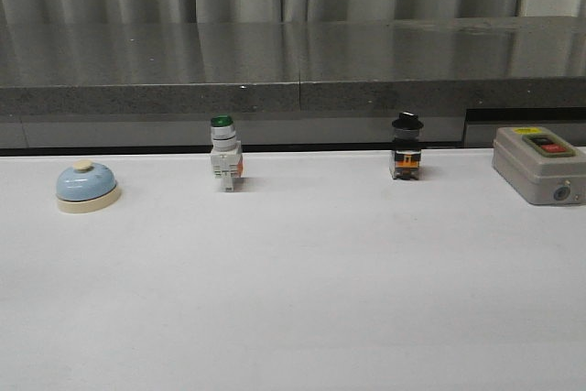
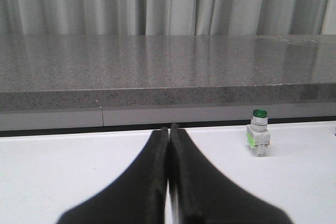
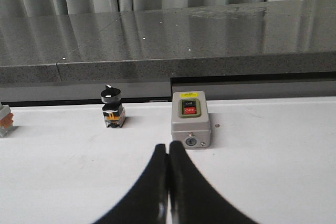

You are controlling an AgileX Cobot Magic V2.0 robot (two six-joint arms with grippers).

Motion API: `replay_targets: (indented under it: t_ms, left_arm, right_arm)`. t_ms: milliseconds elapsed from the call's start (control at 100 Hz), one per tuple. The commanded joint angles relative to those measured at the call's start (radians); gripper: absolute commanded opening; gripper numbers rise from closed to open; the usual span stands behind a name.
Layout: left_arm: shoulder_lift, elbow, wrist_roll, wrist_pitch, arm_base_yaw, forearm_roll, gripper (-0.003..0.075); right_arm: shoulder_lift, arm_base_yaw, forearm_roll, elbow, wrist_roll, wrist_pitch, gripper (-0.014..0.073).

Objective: Place and press bell with both arms

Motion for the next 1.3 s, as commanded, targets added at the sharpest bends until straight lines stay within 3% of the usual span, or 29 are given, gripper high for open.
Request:
replay_targets:
  t_ms: [0,530,960,1100,1290]
  left_arm:
    - [0.082,-0.112,-0.006,-0.022,-0.008,-0.002,-0.002]
    - [0.727,-0.603,-0.006,0.276,-0.008,-0.002,-0.002]
    - [0.966,-0.697,-0.006,0.329,-0.008,-0.011,-0.0008]
    - [0.973,-0.697,-0.006,0.377,-0.008,-0.017,0.0146]
    - [0.973,-0.697,-0.006,0.39,-0.008,-0.017,0.0612]
  right_arm:
    - [-0.017,-0.006,-0.011,-0.014,-0.001,-0.086,-0.006]
    - [-0.017,-0.006,-0.011,-0.014,-0.001,-0.086,-0.006]
    - [-0.017,-0.006,-0.011,-0.014,-0.001,-0.086,-0.006]
    - [-0.017,-0.006,-0.011,-0.014,-0.001,-0.086,-0.006]
    - [-0.017,-0.006,-0.011,-0.014,-0.001,-0.086,-0.006]
